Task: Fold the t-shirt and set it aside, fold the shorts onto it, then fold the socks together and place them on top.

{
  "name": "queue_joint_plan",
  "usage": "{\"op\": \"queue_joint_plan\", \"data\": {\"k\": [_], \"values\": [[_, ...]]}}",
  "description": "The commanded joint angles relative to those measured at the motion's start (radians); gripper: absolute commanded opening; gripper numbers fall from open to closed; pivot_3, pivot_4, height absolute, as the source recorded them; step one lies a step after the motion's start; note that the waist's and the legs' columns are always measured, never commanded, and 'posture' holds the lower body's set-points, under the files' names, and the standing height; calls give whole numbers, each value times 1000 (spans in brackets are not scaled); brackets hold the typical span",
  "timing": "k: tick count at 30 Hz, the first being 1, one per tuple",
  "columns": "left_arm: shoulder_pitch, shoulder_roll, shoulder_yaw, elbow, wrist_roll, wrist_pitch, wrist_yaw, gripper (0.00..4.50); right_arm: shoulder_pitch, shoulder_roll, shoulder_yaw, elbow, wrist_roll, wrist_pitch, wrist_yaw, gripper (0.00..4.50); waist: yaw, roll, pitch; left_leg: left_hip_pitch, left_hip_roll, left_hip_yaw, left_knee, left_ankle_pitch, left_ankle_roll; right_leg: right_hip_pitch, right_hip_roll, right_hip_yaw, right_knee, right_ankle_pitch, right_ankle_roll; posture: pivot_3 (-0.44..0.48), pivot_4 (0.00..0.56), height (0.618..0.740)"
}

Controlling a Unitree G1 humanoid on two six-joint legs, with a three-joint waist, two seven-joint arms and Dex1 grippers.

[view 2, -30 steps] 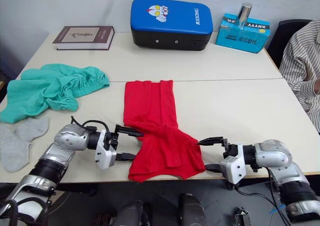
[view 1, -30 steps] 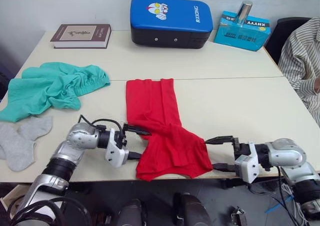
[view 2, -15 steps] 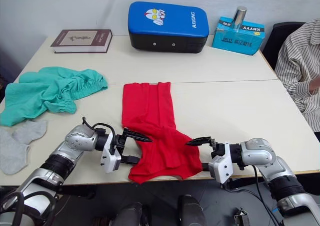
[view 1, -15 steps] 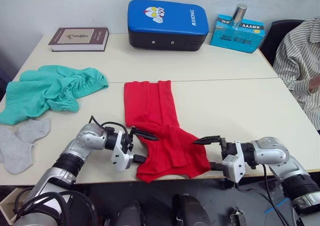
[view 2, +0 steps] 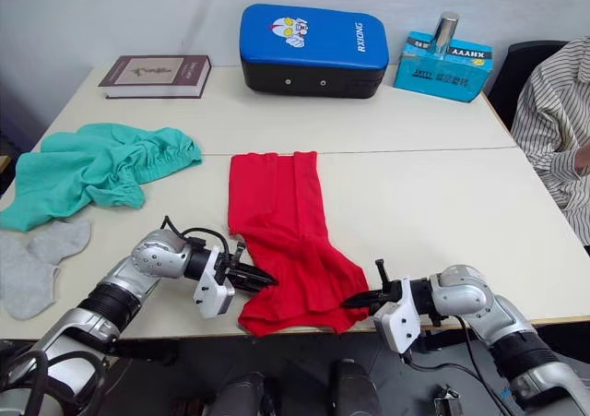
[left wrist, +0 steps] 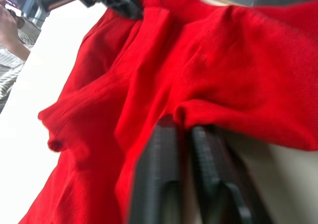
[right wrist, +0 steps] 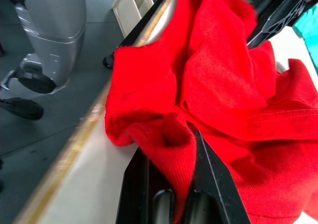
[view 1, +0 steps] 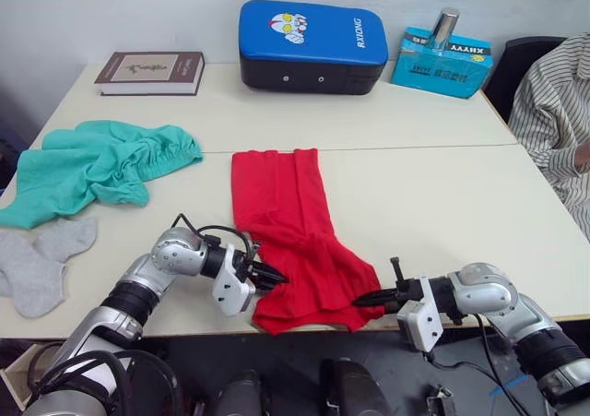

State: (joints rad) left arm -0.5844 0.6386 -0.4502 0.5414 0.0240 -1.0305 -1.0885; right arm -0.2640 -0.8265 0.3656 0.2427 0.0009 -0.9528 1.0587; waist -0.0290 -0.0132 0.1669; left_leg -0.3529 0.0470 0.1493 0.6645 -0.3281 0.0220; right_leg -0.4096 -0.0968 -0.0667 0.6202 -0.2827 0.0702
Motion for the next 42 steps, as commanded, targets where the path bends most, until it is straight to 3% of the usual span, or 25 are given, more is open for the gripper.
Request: {"op": "queue_joint_plan", "data": {"k": [1,8,15,18,23,27,31,35,42], "values": [[82,48,-11,-37,-40,43,-40,19,44,-41,-12,-135,81,82,11,0,-2,1,0,0,1,0,0,0,0,0,1,0,1,0,-1,0,150,740],[263,222,71,-302,-315,224,-149,19,184,-208,-34,-498,343,414,95,0,-2,3,6,-1,4,-1,-1,-1,-4,-4,3,-1,4,-4,-6,0,150,740],[456,348,168,-553,-444,375,-184,19,334,-366,-75,-814,592,765,158,0,22,2,8,-2,4,-5,0,-2,-3,-3,1,-3,3,-5,-7,0,150,740],[532,376,201,-638,-478,451,-190,19,354,-373,-110,-872,678,866,167,0,25,2,8,-3,4,-5,-1,-4,-3,-4,2,-3,1,-5,-7,0,150,740],[605,399,266,-720,-498,569,-184,19,346,-400,-137,-880,663,974,248,0,27,0,10,-4,4,-5,-1,-4,-2,-4,2,-3,-1,-7,-11,0,150,740],[634,438,310,-755,-575,777,-191,19,300,-370,-193,-868,739,1071,239,0,28,0,10,-5,4,-5,-1,-4,-2,-5,2,-3,-1,-8,-11,0,150,740],[559,417,356,-762,-700,1049,-129,19,147,-306,-248,-797,826,1194,206,0,27,-1,12,-6,4,-5,0,-4,-2,-6,2,-3,-1,-6,-9,0,150,740],[362,333,382,-644,-743,1252,-63,19,-102,-179,-259,-612,835,1303,163,0,27,-2,13,-7,3,-5,1,-3,-1,-6,2,-3,0,-5,-8,0,150,740],[-3,128,403,-309,-687,1482,57,19,-424,75,-205,-158,596,1231,172,0,28,-4,14,-23,1,-3,4,6,-9,-20,4,-11,8,-2,-3,0,150,740]]}}
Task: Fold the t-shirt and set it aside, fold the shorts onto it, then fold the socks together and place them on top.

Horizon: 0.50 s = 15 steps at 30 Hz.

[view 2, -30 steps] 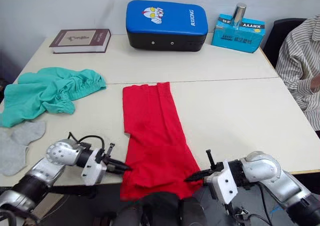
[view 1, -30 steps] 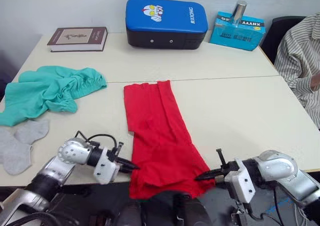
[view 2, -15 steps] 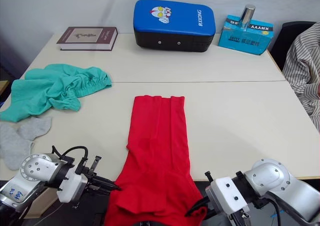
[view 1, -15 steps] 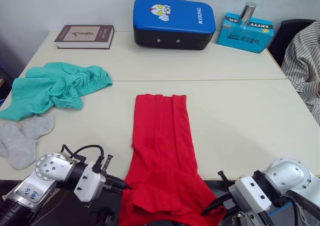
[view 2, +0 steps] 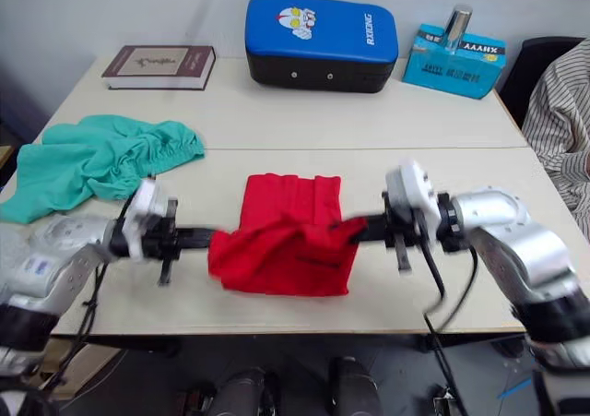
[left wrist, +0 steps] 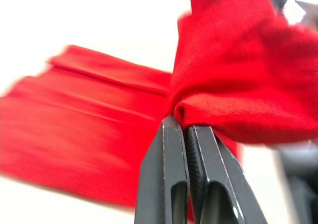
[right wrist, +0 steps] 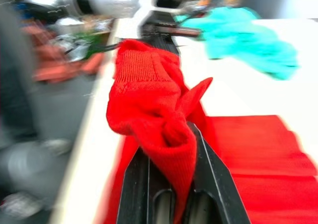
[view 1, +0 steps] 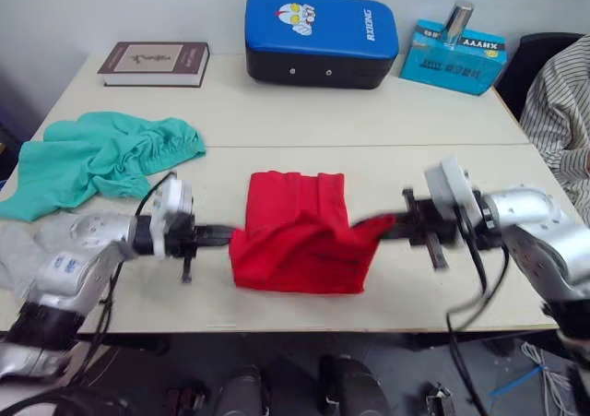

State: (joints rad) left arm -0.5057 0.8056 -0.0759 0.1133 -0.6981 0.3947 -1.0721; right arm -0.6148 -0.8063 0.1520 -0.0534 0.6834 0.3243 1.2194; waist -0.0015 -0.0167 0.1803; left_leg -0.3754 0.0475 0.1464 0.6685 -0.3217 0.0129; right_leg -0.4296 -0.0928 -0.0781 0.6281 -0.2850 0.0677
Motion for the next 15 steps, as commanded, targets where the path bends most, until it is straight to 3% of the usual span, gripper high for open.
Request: {"op": "queue_joint_plan", "data": {"k": [1,8,15], "values": [[-112,-58,30,163,55,59,48,19,-107,84,10,195,-112,-49,7,0,0,0,0,0,0,1,0,0,0,0,1,-1,-1,0,0,0,150,740],[-239,-171,56,418,177,8,97,19,-305,270,27,659,-348,-275,-35,0,-24,-1,1,-9,1,3,7,-1,2,-6,8,-1,-2,3,5,0,150,740],[-335,-247,87,633,284,-80,158,19,-431,374,1,961,-471,-382,-129,0,-29,-1,1,-14,1,4,15,0,3,-11,6,1,7,4,7,0,150,740]]}}
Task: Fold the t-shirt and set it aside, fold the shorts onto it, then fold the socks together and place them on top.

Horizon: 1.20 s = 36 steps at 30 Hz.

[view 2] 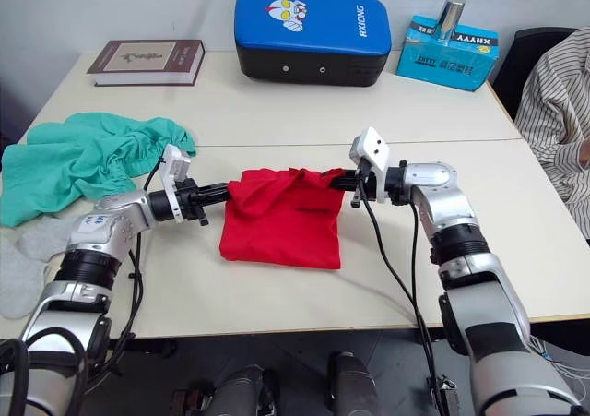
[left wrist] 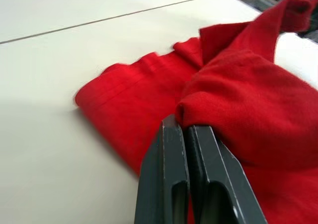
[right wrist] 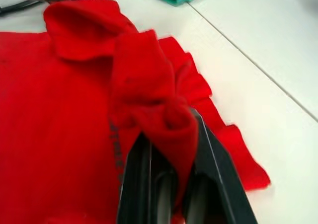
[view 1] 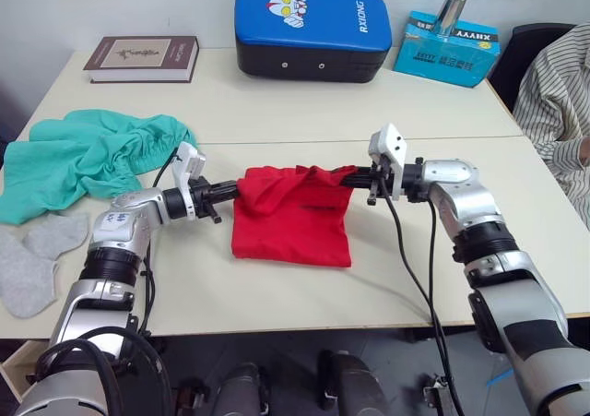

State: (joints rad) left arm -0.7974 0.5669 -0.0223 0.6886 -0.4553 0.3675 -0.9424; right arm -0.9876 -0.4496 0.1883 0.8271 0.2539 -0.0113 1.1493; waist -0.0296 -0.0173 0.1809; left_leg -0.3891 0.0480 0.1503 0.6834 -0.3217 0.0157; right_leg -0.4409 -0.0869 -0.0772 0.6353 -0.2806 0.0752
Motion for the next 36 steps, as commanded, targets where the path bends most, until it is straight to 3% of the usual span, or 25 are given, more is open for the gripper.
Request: {"op": "queue_joint_plan", "data": {"k": [1,8,11,17,19,22,24,29,33,36], "values": [[-52,-17,35,82,56,-66,31,19,-72,26,-33,119,-63,-53,-80,0,-1,0,0,0,0,0,0,0,0,-1,0,0,1,0,0,0,150,740],[-90,-58,80,181,105,-103,98,19,-109,69,-78,248,-113,-108,-182,0,-5,0,0,-1,0,1,0,0,0,-3,-6,0,2,0,0,0,150,740],[-66,-68,110,153,98,-99,108,645,-111,78,-97,265,-134,-116,-247,689,-6,0,0,-1,0,1,0,0,0,-3,-7,0,2,0,0,0,150,740],[-23,-92,236,73,73,-125,277,2474,-97,40,-147,233,-194,-159,-473,2733,-11,0,0,-1,0,1,0,0,0,-3,-8,0,3,0,0,0,150,740],[2,-97,263,28,70,-130,308,3087,-77,28,-167,193,-190,-152,-494,3419,-11,0,0,-1,-1,1,0,0,0,-3,-9,0,3,0,0,0,150,740],[107,-72,265,-132,80,-218,241,4081,36,19,-195,-46,-116,-111,-400,4490,-15,0,0,-1,-1,1,-1,0,0,-3,-9,0,3,0,0,0,150,740],[190,-33,256,-252,67,-277,132,4477,150,5,-182,-272,-48,-55,-291,4500,-18,0,0,-1,0,1,-2,0,-1,-3,-8,0,2,0,0,0,150,740],[381,96,153,-486,91,-390,-159,4477,418,-81,-71,-728,33,10,-48,4500,-19,0,0,-1,0,1,-2,0,-1,-3,-8,-1,2,0,-1,0,150,740],[449,132,70,-558,144,-484,-255,4477,512,-81,-16,-859,1,83,-76,4500,-8,0,0,2,-2,1,-1,0,0,-2,-10,0,0,0,-1,0,150,740],[439,99,5,-506,251,-587,-207,4477,544,-74,41,-851,-93,62,-119,4500,4,0,0,2,-2,1,-1,0,0,-2,-10,-1,1,-1,-2,0,150,740]]}}
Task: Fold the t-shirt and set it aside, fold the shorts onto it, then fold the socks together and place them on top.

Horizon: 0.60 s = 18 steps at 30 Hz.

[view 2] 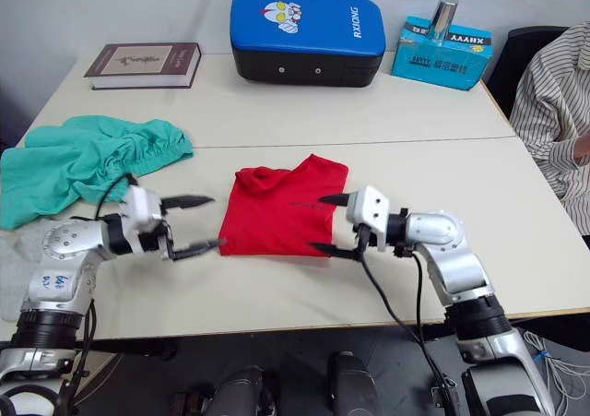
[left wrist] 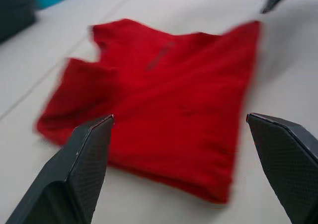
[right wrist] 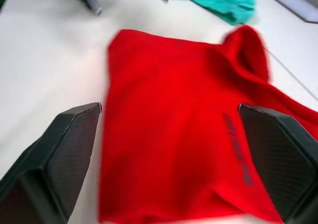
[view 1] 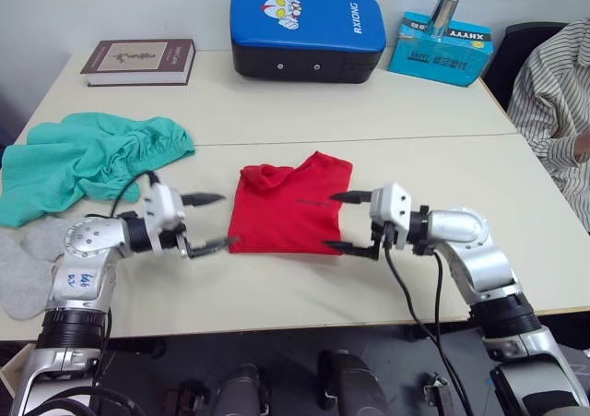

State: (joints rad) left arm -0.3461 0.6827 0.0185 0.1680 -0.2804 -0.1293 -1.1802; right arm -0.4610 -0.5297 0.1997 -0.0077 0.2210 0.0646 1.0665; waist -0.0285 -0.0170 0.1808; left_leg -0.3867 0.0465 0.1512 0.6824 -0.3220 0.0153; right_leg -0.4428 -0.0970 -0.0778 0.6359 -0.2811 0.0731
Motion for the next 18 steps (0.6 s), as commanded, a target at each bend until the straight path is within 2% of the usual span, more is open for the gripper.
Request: {"op": "queue_joint_plan", "data": {"k": [1,4,5,8,12,15,18], "values": [[-26,-35,-53,47,127,-128,78,4477,19,8,44,2,-93,-32,-54,4500,4,0,0,0,0,0,0,0,0,0,0,0,0,0,0,0,150,740],[-60,-68,-100,124,242,-189,172,4500,16,11,75,56,-165,-71,-91,3868,3,0,0,-1,-1,0,0,0,1,0,0,-1,0,0,0,0,150,740],[-67,-77,-110,137,252,-200,179,4500,19,8,84,69,-185,-92,-95,3514,4,0,0,-1,-1,0,0,0,1,0,0,-1,0,0,0,0,150,740],[-89,-93,-126,170,274,-229,206,3895,27,-10,102,113,-254,-205,-114,2517,3,0,0,-1,-1,0,0,0,1,0,0,-1,1,0,0,0,150,740],[-110,-83,-145,218,294,-272,210,2567,45,-22,95,165,-316,-354,-179,1037,3,-1,-1,0,-1,0,0,1,1,0,0,-1,1,0,0,0,150,740],[-91,-59,-159,206,284,-308,180,1615,73,-37,88,161,-322,-394,-192,9,2,-1,-1,0,-1,0,0,1,2,0,0,0,1,0,0,0,150,740],[-34,-37,-159,132,251,-297,153,637,127,-60,82,104,-309,-400,-186,0,2,0,-1,0,0,1,0,1,1,0,0,0,2,0,0,0,150,740]]}}
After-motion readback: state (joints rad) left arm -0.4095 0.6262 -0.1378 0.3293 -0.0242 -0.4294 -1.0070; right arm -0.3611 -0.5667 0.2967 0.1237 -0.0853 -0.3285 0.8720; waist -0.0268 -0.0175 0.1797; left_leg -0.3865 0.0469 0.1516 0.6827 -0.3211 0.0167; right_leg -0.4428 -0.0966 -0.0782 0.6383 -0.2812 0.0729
